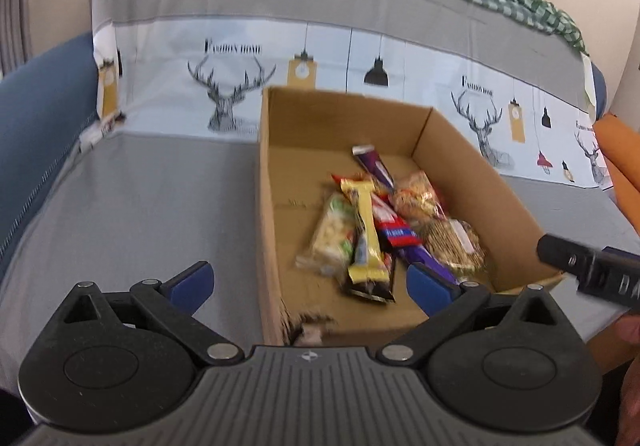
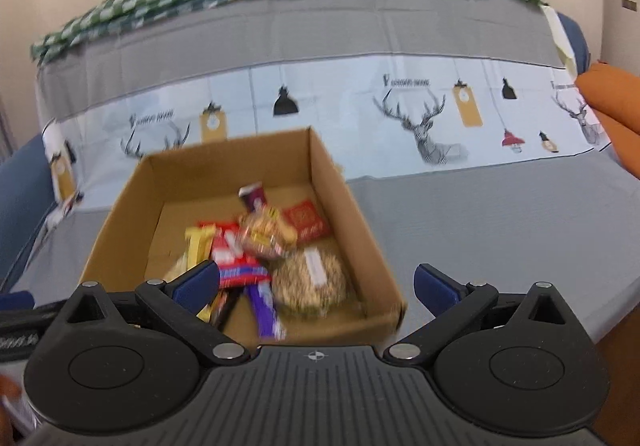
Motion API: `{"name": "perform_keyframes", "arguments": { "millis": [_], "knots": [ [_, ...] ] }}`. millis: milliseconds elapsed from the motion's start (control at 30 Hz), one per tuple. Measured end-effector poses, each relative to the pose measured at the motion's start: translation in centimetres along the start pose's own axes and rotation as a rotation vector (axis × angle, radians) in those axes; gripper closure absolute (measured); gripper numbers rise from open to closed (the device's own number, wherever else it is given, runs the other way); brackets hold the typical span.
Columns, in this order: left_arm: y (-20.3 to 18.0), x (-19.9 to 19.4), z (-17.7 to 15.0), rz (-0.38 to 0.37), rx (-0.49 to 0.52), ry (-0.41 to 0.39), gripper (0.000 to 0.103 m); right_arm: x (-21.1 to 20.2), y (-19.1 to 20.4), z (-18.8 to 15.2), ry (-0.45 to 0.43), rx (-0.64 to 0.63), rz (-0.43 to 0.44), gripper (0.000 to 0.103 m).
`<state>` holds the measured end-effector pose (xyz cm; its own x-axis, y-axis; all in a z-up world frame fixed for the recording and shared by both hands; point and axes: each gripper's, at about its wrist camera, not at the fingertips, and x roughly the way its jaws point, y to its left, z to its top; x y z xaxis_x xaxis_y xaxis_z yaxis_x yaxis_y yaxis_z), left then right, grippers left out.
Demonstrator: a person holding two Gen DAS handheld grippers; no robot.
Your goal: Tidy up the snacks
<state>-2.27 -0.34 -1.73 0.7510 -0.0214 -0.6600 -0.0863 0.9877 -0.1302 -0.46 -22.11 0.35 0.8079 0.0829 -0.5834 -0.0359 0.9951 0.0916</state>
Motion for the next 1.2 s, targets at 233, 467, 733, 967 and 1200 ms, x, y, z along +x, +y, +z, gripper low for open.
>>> {"name": "perform_keyframes", "arguments": {
  "millis": [233,467,733,967,1200],
  "knots": [
    [-0.1,0.7,-0.3,0.036,0.007,0.025,0.001,-0.1,1.7,-1.2,-0.002,-0.143,-0.025,0.001],
    [-0.1,0.9,-0.3,0.035,0.009,0.031,0.001,0.3,2.1,-1.0,0.0,-0.14,-0.013,0.001],
    [-0.2,0.9,-0.3,0.03,0.011,0.031,0.001,0.4,2.3,-1.0,0.002,-0.146,-0.013,0.001],
    [-0.5,0.8,-0.4,0.027,0.022,0.026,0.001,0.5,2.2,-1.0,-0.002,-0.144,-0.009,0.001],
    [-0.6,0.9,-0.5,0.029,0.026,0.027,0.001,0.4,2.3,-1.0,-0.003,-0.146,-0.009,0.001]
  ]
}}
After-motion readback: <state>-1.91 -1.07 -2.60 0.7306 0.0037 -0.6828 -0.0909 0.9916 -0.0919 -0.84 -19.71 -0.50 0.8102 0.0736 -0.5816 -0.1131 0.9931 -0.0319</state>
